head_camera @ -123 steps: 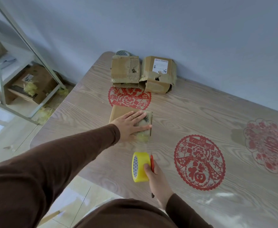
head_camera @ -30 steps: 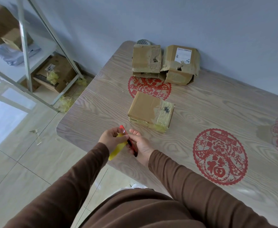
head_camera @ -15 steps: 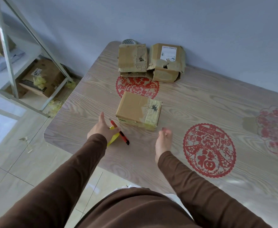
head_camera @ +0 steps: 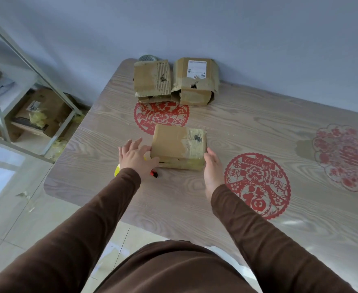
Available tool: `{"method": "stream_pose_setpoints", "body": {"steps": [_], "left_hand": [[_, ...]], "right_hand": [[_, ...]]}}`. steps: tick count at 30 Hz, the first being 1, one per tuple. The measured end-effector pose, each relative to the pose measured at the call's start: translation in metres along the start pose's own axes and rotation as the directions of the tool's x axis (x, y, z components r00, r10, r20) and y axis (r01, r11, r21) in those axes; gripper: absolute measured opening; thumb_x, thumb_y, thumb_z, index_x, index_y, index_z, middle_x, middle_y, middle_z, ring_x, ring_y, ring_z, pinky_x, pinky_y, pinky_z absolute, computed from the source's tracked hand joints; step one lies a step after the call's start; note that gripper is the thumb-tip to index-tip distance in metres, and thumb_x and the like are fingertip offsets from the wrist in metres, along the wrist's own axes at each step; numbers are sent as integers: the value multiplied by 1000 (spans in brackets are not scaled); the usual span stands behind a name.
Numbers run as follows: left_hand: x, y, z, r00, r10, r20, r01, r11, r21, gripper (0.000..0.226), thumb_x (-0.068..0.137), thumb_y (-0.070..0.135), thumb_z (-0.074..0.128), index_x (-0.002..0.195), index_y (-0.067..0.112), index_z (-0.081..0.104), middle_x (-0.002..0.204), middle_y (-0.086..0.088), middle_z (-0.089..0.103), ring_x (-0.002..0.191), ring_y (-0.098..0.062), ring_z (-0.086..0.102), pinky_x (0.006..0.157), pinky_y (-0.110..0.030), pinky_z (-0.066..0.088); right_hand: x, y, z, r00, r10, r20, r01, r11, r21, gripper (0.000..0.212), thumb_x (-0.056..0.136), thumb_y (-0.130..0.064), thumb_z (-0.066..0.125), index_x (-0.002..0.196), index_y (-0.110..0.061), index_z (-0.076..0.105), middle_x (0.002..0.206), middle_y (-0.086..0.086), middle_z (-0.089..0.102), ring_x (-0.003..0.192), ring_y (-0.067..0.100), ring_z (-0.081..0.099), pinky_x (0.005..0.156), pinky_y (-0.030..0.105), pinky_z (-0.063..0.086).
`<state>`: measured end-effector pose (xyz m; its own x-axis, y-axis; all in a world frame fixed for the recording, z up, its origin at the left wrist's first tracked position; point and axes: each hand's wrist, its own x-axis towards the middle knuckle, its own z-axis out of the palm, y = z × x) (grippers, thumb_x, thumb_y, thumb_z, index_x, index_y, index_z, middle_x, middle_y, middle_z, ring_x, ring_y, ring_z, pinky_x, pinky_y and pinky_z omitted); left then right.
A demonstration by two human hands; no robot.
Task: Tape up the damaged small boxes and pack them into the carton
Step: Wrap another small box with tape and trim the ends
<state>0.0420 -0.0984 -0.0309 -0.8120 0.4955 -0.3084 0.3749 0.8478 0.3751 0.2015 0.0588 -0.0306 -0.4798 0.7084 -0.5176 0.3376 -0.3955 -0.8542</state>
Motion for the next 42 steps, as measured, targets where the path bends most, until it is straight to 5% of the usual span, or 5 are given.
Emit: {"method": "stream_pose_setpoints", "body": {"steps": [15,22,29,35,42], "left_hand": [[-13,60,57,830,529,179,-558,782,278,87,94,57,48,160,34,-3,168,3,-12,154,-22,-17,125,-48,-1],[-10,60,72,840,519,157,-539,768,345,95,90,58,52,159,35,-9,168,2,-13,154,-23,-18,125,-46,-5],[-19,60,59,822,521,229,-566,790,237,88,93,60,47,159,37,-7,166,8,-17,152,-17,-23,125,-41,-9],[4,49,52,809,587,32,-587,802,112,70,98,56,22,161,27,14,168,4,2,155,-13,-6,126,-36,-2],[28,63,78,714,695,89,-682,660,316,70,104,53,18,160,13,16,168,-8,9,156,-19,1,126,-37,2]], "right_hand": [[32,39,-87,830,-460,317,534,486,-692,70,93,-41,68,155,-28,38,151,8,45,127,25,52,103,39,49],[38,51,-74,822,-486,296,467,279,-839,67,88,-43,73,144,-24,42,129,10,45,83,19,59,55,32,54],[27,49,-80,843,-446,300,469,339,-815,76,83,-41,79,142,-29,33,139,10,37,100,25,61,63,31,52],[21,30,-101,794,-424,436,506,63,-860,98,90,-81,28,162,-21,0,169,8,4,155,26,7,123,45,16],[49,24,-70,743,-285,606,582,-174,-794,74,104,-56,9,159,-7,1,167,10,-6,155,22,-11,127,44,6]]}}
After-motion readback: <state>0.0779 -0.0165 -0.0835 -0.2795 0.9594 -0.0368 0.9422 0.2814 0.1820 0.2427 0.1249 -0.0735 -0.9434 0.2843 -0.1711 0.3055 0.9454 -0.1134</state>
